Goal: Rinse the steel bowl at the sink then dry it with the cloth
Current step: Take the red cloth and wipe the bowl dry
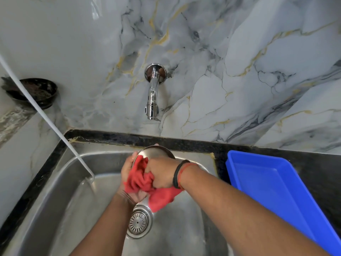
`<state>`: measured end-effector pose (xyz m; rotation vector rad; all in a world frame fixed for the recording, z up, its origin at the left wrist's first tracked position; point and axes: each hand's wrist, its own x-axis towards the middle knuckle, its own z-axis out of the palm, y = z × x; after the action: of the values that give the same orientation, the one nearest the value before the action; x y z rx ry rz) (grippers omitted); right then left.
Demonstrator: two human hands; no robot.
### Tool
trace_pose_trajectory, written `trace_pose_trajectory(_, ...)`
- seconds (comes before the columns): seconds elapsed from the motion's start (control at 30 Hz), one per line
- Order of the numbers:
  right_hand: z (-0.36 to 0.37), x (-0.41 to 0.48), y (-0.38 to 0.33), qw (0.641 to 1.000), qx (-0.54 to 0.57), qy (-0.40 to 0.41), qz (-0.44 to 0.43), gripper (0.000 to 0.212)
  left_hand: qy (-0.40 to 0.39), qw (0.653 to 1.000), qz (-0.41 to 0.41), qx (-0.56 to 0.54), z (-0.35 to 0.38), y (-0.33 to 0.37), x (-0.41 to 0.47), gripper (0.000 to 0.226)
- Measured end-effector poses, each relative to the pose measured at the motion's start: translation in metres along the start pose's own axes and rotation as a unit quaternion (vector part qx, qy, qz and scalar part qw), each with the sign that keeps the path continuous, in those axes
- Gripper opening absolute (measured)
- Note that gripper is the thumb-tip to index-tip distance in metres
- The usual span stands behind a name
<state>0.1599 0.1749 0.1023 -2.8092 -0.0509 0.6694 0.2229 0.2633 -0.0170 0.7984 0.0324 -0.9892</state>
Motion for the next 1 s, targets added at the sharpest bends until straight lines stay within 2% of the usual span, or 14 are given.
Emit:
trace_pose_trajectory(0.07,-0.005,-0.007,0.0,0.992,-0.129,0.006,0.0,0.006,-0.058,0.997,-0.038,-0.02,0.007,-0.003,-0.003,0.063)
trace_pose_trajectory(0.13,-0.009,-0.013,0.003,0.982,-0.16,0.09,0.043,0.014,-0.101,0.993,-0.045,-0.047,0.011,0.0,-0.005,0.064)
trace_pose_trajectory(0.23,-0.011,-0.013,0.005,0.955,-0.128,0.249,0.101,0.019,-0.126,0.989,-0.022,-0.072,0.013,0.003,-0.006,0.064)
trace_pose_trajectory(0.3,-0.007,-0.009,-0.002,0.939,-0.077,0.311,0.126,0.02,-0.128,0.989,-0.014,-0.072,0.017,0.004,-0.006,0.066)
trace_pose_trajectory(0.37,-0.002,-0.007,-0.007,0.932,0.018,0.339,0.129,0.026,-0.145,0.986,-0.01,-0.083,0.02,0.004,-0.003,0.066)
trace_pose_trajectory(0.43,0.002,-0.007,-0.006,0.944,0.091,0.304,0.086,0.036,-0.154,0.983,0.002,-0.099,0.019,0.006,-0.005,0.063)
trace_pose_trajectory(0.5,0.002,-0.009,-0.004,0.974,0.088,0.206,0.02,0.044,-0.136,0.986,0.008,-0.095,0.013,0.006,-0.006,0.067)
trace_pose_trajectory(0.57,0.001,-0.014,-0.001,0.993,0.035,0.104,-0.034,0.042,-0.135,0.987,-0.018,-0.086,0.008,0.001,-0.007,0.072)
trace_pose_trajectory(0.63,-0.002,-0.016,-0.002,0.994,-0.068,0.063,-0.057,0.028,-0.131,0.987,-0.018,-0.093,0.007,-0.008,-0.009,0.069)
trace_pose_trajectory(0.73,-0.008,-0.015,-0.004,0.964,-0.217,0.151,0.01,0.021,-0.123,0.987,0.003,-0.107,0.011,-0.014,-0.011,0.065)
trace_pose_trajectory(0.8,-0.009,-0.012,-0.007,0.947,-0.242,0.195,0.083,0.023,-0.13,0.987,0.009,-0.099,0.015,-0.011,-0.011,0.063)
trace_pose_trajectory(0.9,-0.001,-0.011,-0.007,0.954,-0.226,0.14,0.142,0.03,-0.136,0.989,0.023,-0.057,0.015,-0.008,-0.008,0.063)
trace_pose_trajectory(0.97,0.001,-0.012,-0.002,0.972,-0.148,0.07,0.171,0.034,-0.15,0.988,0.021,-0.042,0.018,-0.011,-0.007,0.062)
trace_pose_trajectory(1.0,0.0,-0.012,0.002,0.979,-0.085,0.04,0.182,0.027,-0.153,0.987,0.016,-0.051,0.018,-0.015,-0.006,0.062)
